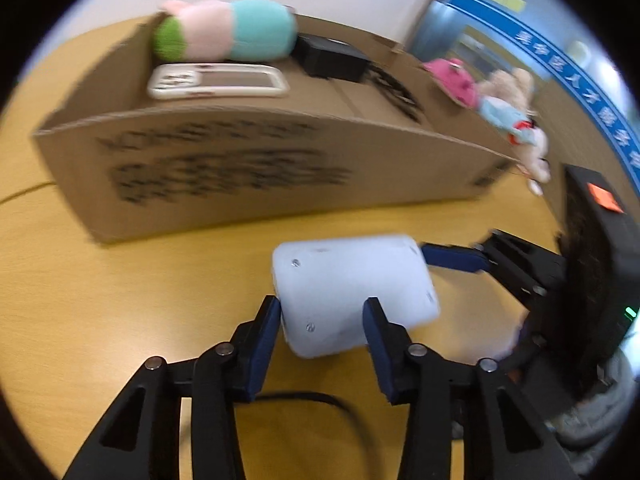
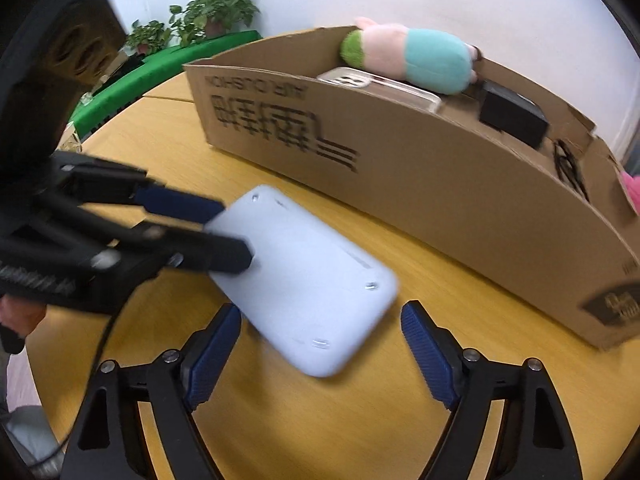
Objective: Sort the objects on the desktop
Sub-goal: 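Grasp the white power bank with the left gripper, then carry the power bank into the cardboard box and open the left gripper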
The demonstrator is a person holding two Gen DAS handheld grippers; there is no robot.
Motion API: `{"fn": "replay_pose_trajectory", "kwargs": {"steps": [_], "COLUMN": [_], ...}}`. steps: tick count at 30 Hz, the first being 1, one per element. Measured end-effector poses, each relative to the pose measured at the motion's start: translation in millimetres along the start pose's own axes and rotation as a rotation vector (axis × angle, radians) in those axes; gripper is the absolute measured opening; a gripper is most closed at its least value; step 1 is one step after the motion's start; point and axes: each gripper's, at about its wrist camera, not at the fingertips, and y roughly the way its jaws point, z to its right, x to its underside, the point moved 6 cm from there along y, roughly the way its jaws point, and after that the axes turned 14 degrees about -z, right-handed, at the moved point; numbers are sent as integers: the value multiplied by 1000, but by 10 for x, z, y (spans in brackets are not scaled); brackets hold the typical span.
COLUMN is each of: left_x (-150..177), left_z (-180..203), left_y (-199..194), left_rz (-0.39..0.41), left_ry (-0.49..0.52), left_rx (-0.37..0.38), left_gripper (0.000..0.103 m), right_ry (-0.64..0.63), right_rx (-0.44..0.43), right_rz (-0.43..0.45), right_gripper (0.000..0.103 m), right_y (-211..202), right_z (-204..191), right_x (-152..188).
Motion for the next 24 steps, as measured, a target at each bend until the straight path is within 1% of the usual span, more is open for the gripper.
{"fn": "replay_pose_trajectory", "kwargs": {"steps": [2,3,5,6,7,8,10,13,14,15,16,18,20,22,23,24], "left_x": [-10,-28,-85,-105,-118,-123,-132,-137,-128,-123,-118,-115,-117,-146,-169,-191], "left_z": [128,156,152,142,146,145,148,145,153,151,152,156,160,168,177,192], "left_y": [23,16,27,65,117,158,181,184,188,185,174,152,101,-8,-66,-117], "left_rz": [-3,5,4,-14,-34,-45,-55,-51,-49,-47,-40,-30,-9,33,47,59], "left_ry": [36,34,14,1,-4,-9,-37,-55,-58,-64,-60,-55,-57,-56,-57,-55], "left_rx": [9,-8,-1,4,-3,-9,-3,4,9,12,-10,-31,-43,-81,-87,-86], "left_gripper": [41,41,42,43,44,50,50,47,44,44,44,42,37,36,36,36], "right_ry": [12,15,17,25,31,33,32,19,5,-11,-15,-6,-7,-7,-8,-6], "right_rx": [16,26,32,20,23,23,23,9,11,13,37,29,44,48,45,45], "right_rz": [-14,-18,-32,-33,-31,-29,-20,18,30,39,45,51,58,72,79,93], "right_gripper": [83,83,83,84,84,84,83,80,75,71,71,70,69,61,57,56], "right_y": [-26,-38,-52,-67,-78,-80,-78,-69,-64,-62,-61,-62,-79,-132,-168,-221], "right_z": [118,163,258,300,328,346,344,281,237,184,161,155,145,130,130,126], "right_x": [122,173,287,330,347,347,323,277,259,236,217,195,206,213,208,196]}}
